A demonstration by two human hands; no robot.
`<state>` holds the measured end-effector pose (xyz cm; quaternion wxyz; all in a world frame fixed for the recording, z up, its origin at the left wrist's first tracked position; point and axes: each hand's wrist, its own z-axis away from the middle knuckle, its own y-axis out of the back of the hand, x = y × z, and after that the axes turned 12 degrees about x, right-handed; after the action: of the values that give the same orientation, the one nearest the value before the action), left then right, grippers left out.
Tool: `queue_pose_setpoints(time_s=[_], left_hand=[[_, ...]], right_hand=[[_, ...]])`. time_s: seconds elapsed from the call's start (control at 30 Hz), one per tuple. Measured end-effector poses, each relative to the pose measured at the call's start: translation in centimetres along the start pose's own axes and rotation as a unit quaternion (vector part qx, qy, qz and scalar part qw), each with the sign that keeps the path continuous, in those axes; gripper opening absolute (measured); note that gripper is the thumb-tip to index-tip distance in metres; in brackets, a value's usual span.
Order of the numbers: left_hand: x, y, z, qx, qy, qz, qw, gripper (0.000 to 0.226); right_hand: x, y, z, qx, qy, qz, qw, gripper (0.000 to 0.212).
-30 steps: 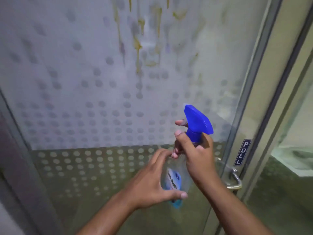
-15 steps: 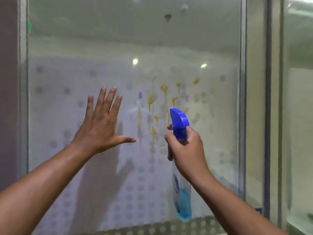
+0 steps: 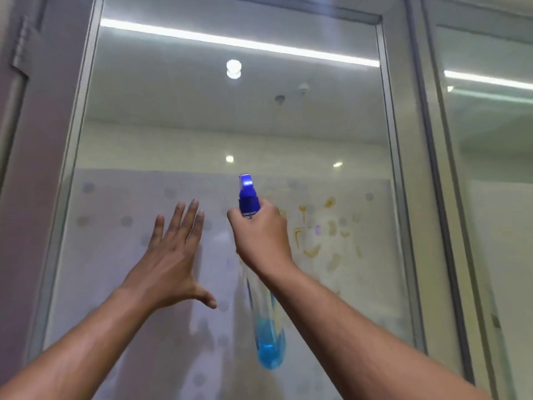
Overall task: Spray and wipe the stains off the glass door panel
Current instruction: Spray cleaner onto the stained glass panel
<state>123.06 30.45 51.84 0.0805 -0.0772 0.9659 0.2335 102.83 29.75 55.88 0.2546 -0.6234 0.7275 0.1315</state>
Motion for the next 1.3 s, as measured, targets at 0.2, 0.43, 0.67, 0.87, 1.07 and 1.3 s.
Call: queue_pose_setpoints(time_s=[0.2,0.43,0.67,0.87,1.07,1.3], left_hand=[[-0.3,0.1,0.0,-0.004,0.005,0.009,1.0,0.181],[-0.3,0.3,0.0,0.008,-0.012,-0.011,1.0,0.177],[-1.0,-0.4,0.0,0.023,-0.044,-0.07,0.996,0.174],[-1.0,-0.2,0.1,0.001,-0.034,-0.067,0.997,0.173],[-0.9,-0.2,0.1,0.01,-0.03,-0.08,0.996,0.175],[0.3,1.0,0.1,-0.015,0.006,-0.056,0.998,0.177]], right_hand=[[-1.2,-1.4,-0.9,-0.012,0.004,0.025,1.0,0.027],[-0.8,1.5,-2.9,0.032,-0.014,0.047,0.998,0.029],[2.7,10.9,-7.6,0.147,-0.091,0.067,0.983,0.019],[6.2,17.0,-8.6,0.204,-0.139,0.097,0.964,0.018],[5.2,13.5,-6.0,0.117,-0.081,0.125,0.982,0.021],[1.8,3.8,0.0,-0.082,-0.03,0.117,0.989,0.029]])
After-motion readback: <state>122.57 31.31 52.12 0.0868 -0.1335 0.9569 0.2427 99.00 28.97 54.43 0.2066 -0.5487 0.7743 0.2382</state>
